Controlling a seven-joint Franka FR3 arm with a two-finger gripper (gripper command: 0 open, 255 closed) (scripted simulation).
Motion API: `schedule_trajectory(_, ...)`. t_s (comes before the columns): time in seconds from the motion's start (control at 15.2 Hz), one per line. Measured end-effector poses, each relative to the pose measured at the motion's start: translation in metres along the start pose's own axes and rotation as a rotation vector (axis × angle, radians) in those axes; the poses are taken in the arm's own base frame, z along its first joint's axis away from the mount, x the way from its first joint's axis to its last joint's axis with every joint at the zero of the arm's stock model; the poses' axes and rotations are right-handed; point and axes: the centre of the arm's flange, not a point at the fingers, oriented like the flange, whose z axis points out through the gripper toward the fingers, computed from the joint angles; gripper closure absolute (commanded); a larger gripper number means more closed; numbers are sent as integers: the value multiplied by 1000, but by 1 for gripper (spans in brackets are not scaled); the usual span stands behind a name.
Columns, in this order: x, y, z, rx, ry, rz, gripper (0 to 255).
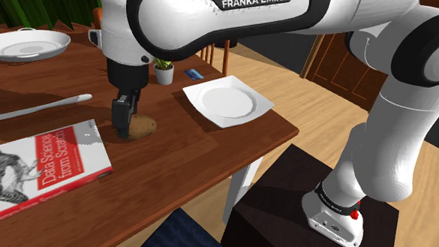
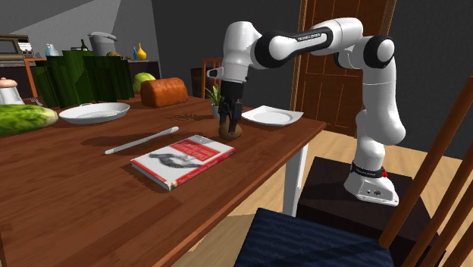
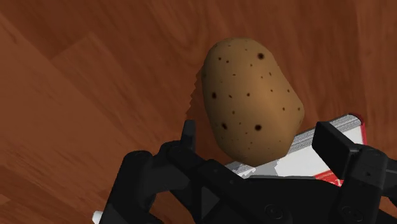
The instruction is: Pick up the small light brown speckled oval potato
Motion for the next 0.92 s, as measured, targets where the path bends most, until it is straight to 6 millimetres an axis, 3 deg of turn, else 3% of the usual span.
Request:
schedule_trajectory(0.07,-1,0,2,0,0,0,0)
schedule_trajectory(0.13,-1,0,3,0,0,0,255)
schedule_trajectory(0.92,0,1,-3,0,1,0,255)
